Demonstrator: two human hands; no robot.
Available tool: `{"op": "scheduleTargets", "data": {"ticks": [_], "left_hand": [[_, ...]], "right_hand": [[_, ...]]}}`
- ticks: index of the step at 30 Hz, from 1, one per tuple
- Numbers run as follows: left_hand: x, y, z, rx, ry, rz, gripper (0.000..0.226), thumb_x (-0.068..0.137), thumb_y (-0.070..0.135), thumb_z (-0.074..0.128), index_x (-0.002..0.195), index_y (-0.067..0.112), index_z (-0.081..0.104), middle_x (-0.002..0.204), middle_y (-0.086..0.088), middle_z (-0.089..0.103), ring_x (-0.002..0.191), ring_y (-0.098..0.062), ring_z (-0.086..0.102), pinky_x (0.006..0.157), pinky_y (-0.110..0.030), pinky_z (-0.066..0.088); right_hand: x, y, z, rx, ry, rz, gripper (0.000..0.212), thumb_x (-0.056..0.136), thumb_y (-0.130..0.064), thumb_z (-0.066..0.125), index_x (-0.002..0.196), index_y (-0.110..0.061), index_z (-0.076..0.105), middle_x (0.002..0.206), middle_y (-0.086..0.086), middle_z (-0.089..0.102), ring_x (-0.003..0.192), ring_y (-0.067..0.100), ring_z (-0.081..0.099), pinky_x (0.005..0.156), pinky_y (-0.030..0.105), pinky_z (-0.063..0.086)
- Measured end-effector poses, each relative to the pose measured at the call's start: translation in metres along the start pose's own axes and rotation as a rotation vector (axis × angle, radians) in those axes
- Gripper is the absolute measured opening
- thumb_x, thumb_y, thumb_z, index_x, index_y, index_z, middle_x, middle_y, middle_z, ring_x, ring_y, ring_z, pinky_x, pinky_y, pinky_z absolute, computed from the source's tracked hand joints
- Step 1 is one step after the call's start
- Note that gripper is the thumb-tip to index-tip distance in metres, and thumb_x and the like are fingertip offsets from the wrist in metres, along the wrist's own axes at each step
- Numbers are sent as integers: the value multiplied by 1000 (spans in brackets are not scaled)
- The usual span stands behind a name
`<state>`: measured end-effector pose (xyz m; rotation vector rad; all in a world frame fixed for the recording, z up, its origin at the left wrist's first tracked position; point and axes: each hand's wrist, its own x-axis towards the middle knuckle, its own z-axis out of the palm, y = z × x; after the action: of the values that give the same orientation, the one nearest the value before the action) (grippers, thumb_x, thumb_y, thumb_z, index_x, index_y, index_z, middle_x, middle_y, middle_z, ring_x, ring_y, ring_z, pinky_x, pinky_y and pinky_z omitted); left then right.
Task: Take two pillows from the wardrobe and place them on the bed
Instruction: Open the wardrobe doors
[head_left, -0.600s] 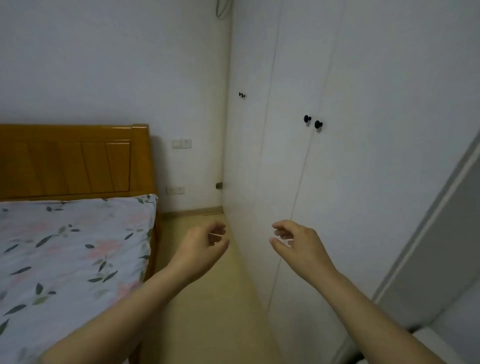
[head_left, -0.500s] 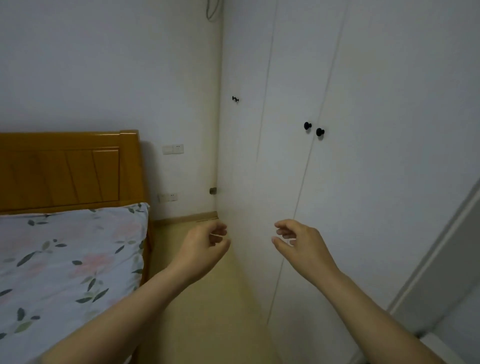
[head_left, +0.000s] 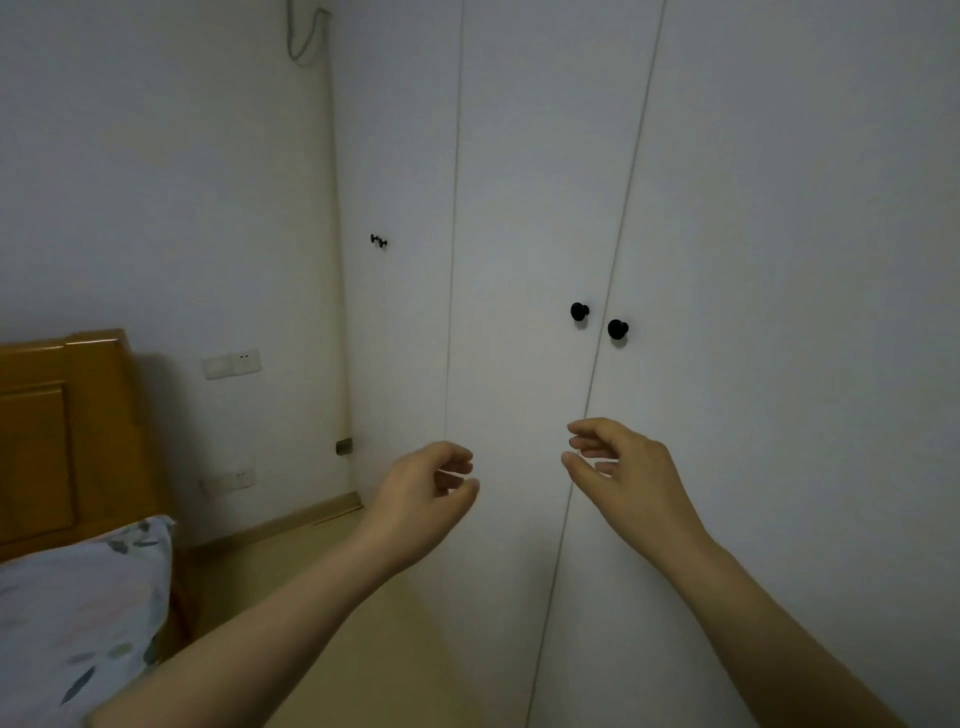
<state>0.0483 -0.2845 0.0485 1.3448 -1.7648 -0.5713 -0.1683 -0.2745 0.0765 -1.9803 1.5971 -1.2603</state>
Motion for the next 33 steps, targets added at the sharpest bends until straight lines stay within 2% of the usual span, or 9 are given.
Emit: {"op": "scheduleTargets", "data": {"ticks": [3, 7, 12, 16, 22, 28, 33], "left_hand": [[47, 3, 2, 0, -21, 44, 26, 83, 24, 62, 110, 21, 62, 101, 9, 66, 87, -4, 64, 83, -27, 54], [105, 5, 12, -42, -40, 124, 24, 84, 23, 61, 108, 22, 62, 100, 12, 66, 86, -1, 64, 77, -14, 51], [151, 2, 42, -124, -166, 211, 25, 84, 21, 62, 109, 21, 62, 101, 11, 66, 86, 0, 63, 70, -3, 45], [190, 0, 58, -218, -268, 284, 25, 84, 18, 61, 109, 21, 62, 102, 11, 65, 86, 0, 62, 70, -2, 44], [235, -16, 73, -337, -512, 423, 23, 85, 14, 60, 108, 17, 62, 95, 13, 64, 84, 9, 60, 68, -2, 45], [260, -42, 70, -418, -679, 518, 24, 85, 13, 61, 109, 15, 62, 100, 8, 66, 88, 1, 63, 70, -2, 45], [269, -57, 53, -455, -764, 524, 24, 85, 13, 61, 109, 15, 62, 102, 6, 67, 89, -1, 64, 72, -5, 47]], "right_hand": [[32, 7, 0, 17, 48, 30, 29, 84, -23, 65, 113, -21, 63, 101, -8, 67, 95, 2, 61, 85, 19, 50], [69, 15, -2, 2, 124, 51, 29, 85, -26, 65, 114, -26, 62, 103, -11, 65, 95, 2, 61, 83, 17, 49], [83, 22, 0, -93, 203, 114, 31, 85, -28, 64, 115, -25, 60, 103, -10, 65, 95, 6, 62, 86, 19, 49], [87, 24, -1, -202, 335, 141, 31, 85, -27, 64, 115, -23, 61, 101, -10, 67, 92, 2, 63, 86, 19, 50], [86, 14, 20, -315, 544, 313, 29, 84, -32, 65, 113, -32, 61, 99, -18, 66, 91, -4, 61, 83, 14, 49], [92, -11, 59, -405, 697, 438, 29, 85, -28, 64, 114, -29, 61, 101, -15, 66, 91, 0, 63, 79, 10, 48], [118, -27, 65, -438, 777, 488, 33, 86, -26, 62, 118, -22, 59, 103, -9, 64, 93, 3, 61, 81, 18, 50]]}}
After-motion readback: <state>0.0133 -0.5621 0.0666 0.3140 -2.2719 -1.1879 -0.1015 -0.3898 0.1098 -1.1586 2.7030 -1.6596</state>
